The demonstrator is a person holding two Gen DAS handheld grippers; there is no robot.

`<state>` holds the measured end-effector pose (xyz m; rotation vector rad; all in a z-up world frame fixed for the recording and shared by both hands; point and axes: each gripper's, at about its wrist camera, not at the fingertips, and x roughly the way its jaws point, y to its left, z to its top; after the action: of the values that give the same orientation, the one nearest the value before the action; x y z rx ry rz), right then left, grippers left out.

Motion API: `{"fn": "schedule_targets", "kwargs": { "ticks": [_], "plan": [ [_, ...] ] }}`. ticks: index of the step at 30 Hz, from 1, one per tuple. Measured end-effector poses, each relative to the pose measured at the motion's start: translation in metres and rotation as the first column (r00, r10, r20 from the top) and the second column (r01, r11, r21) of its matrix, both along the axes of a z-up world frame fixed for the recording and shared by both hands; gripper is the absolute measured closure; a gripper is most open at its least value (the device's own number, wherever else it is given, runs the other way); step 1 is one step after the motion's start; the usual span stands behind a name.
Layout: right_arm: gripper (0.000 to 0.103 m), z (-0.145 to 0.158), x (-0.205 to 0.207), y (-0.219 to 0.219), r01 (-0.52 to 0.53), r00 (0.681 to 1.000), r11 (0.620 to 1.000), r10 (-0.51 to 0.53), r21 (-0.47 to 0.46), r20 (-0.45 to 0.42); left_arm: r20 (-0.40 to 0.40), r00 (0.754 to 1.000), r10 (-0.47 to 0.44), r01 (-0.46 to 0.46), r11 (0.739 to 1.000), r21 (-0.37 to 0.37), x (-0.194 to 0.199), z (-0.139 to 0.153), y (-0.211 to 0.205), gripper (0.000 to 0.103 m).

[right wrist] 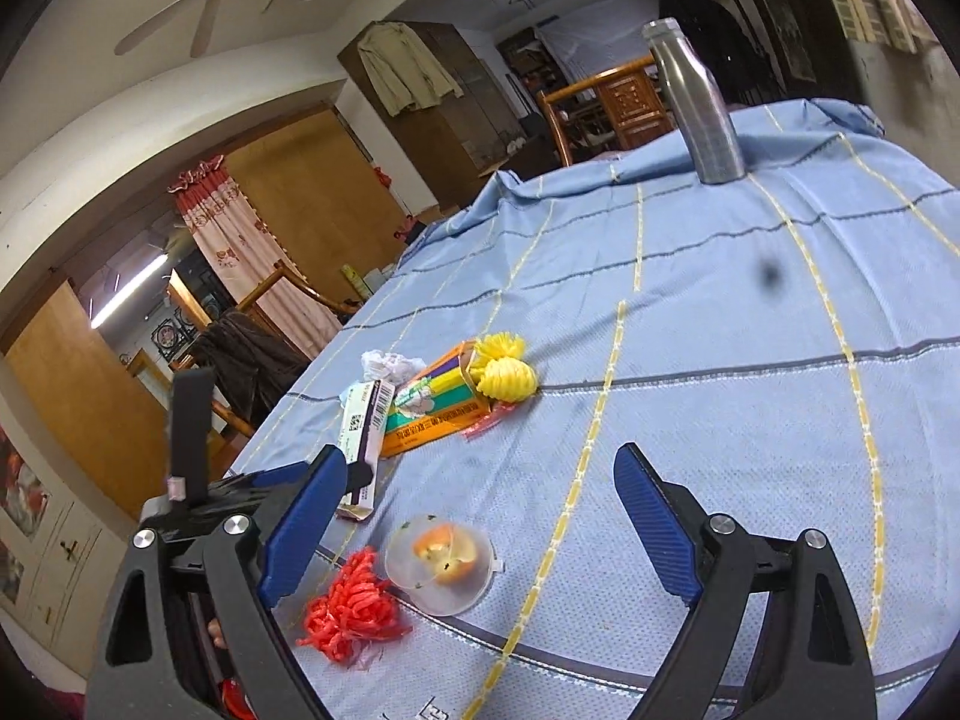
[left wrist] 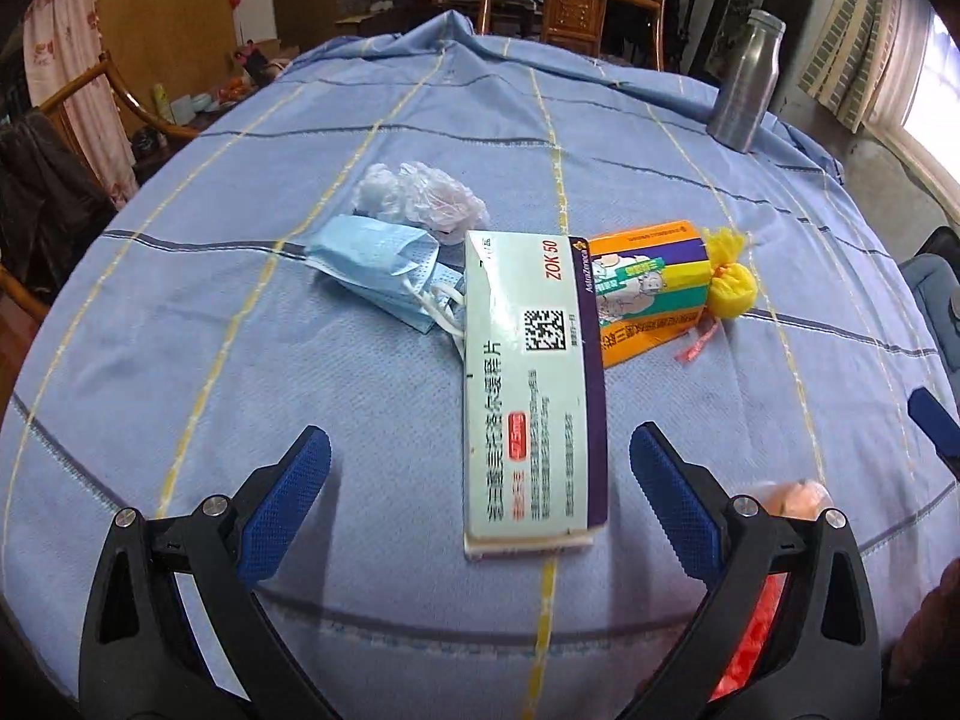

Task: Collect trash
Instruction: 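Grasp the white medicine box with the left gripper while the right gripper grasps the red yarn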

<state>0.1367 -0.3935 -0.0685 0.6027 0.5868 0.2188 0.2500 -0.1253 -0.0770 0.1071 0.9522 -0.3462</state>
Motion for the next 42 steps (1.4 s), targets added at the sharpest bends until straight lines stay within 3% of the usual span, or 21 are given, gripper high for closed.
{"fn": "schedule_targets", "kwargs": {
  "ticks": [6,7,10,11,12,15,25,42],
  "plan": [
    [0.013,-0.003,0.005,0.009,-0.021,0.999,1.0,0.02,-0.024,-0.029,-0.046,0.999,-0.007,0.005,0.999,-0.041,0.017,-0.006,-0.001,0.007],
    [0.012,-0.004,0.006,0.01,-0.025,0.999,0.999,0.024,-0.029,-0.032,-0.049,0.999,-0.008,0.005,0.999,-0.054,0.018,-0.005,0.0,0.011],
    [0.012,-0.005,0.006,0.014,-0.032,0.999,0.999,0.031,-0.043,-0.034,-0.045,0.999,-0.012,0.008,0.996,-0.088,0.018,-0.004,0.006,0.035],
    [0.012,-0.005,0.005,0.015,-0.031,0.999,0.998,0.03,-0.05,-0.033,-0.043,0.999,-0.027,0.022,0.993,-0.12,0.016,-0.003,0.008,0.051],
    [0.012,-0.005,0.004,0.015,-0.029,0.999,0.998,0.028,-0.054,-0.032,-0.046,0.998,-0.043,0.036,0.988,-0.151,0.015,-0.002,0.01,0.056],
    [0.011,-0.005,0.004,0.015,-0.026,0.999,0.998,0.024,-0.057,-0.033,-0.004,1.0,-0.02,0.018,0.975,-0.223,0.004,0.006,0.027,0.056],
    [0.011,-0.005,0.005,0.022,-0.057,0.997,0.996,0.054,-0.073,-0.048,0.085,0.993,0.088,-0.076,0.988,-0.134,-0.02,0.014,0.071,0.056],
    [0.011,-0.008,0.011,0.025,-0.063,0.995,0.995,0.056,-0.077,-0.085,0.052,0.995,0.082,-0.066,0.964,-0.258,-0.019,0.015,0.089,0.056]
  ]
}}
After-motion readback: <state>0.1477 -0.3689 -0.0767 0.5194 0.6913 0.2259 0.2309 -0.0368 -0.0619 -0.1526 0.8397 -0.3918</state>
